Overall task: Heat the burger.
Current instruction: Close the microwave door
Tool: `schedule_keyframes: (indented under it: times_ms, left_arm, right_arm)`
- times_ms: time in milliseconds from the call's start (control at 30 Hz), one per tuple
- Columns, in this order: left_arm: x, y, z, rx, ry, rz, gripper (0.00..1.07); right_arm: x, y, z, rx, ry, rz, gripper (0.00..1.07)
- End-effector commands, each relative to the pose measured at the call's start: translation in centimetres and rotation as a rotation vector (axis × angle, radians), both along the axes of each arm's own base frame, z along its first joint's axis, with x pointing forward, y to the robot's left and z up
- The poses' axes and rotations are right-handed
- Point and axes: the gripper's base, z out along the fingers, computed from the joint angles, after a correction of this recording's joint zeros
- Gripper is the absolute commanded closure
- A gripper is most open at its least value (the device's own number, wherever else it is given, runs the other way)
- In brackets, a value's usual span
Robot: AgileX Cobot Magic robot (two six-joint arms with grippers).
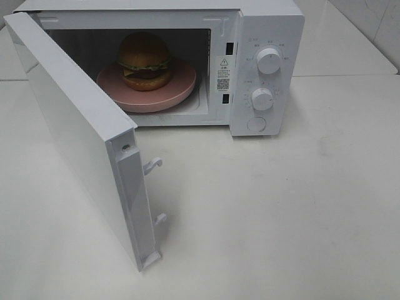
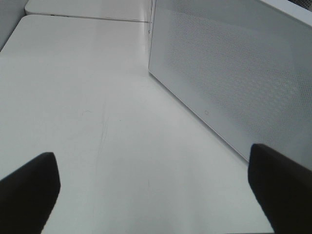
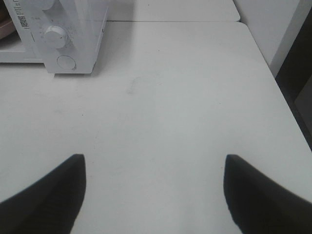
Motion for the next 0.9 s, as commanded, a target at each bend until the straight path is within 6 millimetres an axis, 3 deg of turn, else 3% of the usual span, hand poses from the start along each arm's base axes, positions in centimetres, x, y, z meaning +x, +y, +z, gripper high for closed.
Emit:
schedule_keyframes:
  times_ms: [33, 900]
  left_arm:
    - [-0.02, -0.03, -0.02, -0.010, -0.001, -0.001, 0.08]
    - [-0.02, -0.03, -0.02, -0.010, -0.001, -0.001, 0.08]
  right_arm:
    - [-0.35, -0.01, -0.20, -0.004, -0.024, -0.001, 0.31]
    - [-0.35, -0.01, -0.20, -0.004, -0.024, -0.001, 0.31]
